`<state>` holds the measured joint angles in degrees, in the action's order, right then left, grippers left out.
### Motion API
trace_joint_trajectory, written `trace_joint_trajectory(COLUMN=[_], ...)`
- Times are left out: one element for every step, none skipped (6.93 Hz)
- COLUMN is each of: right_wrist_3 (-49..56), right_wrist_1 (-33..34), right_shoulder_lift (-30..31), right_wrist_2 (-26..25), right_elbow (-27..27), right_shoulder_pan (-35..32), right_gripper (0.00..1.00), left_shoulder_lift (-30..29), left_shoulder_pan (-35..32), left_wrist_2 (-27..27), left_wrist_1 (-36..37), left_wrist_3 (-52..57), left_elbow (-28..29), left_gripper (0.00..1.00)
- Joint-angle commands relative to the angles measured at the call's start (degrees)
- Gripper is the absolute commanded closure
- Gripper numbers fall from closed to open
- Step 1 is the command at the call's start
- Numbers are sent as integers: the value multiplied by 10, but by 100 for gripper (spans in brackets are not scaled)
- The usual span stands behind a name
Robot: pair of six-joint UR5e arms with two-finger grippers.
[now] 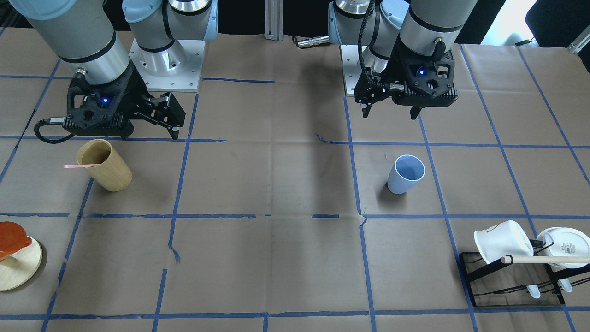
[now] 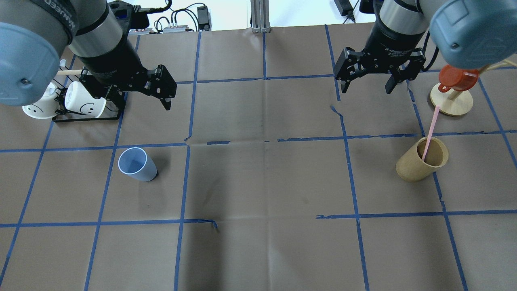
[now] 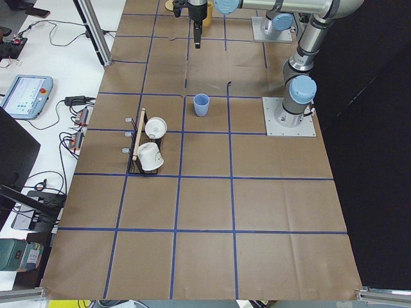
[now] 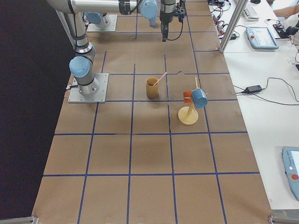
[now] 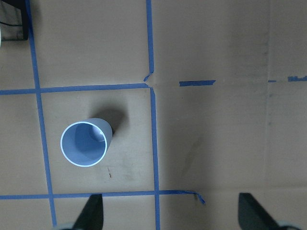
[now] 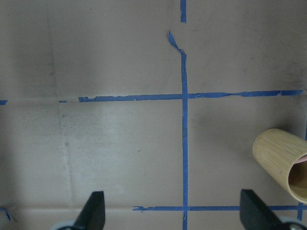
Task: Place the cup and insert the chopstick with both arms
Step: 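Move the left gripper toward the light blue cup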
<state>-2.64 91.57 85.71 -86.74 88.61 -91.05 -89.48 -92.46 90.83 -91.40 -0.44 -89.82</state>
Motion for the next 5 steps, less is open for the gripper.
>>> trace_joint_trajectory(right_wrist_3=[-6,-7,-5,-1,1], right_wrist_1=[-3,-4,-2,-2,-3], right_shoulder_lift=[-5,-5,-6,-6,-11], right_wrist_2=[1,1,-1,0,-3], right_elbow=[-2,2,2,1,4], right_shoulder_pan=[-1,-2,-2,-2,-2], right_gripper=[0,0,0,0,0], left_shoulder_lift=[0,2,2,5,5], left_shoulder_pan=[0,1,2,3,4], left_wrist_2=[0,0,-1,-1,-1], left_wrist_1=[0,0,0,-1,0], left_wrist_3=[0,0,0,1,1], left_elbow=[1,0,0,0,0], left_gripper=[0,0,0,0,0])
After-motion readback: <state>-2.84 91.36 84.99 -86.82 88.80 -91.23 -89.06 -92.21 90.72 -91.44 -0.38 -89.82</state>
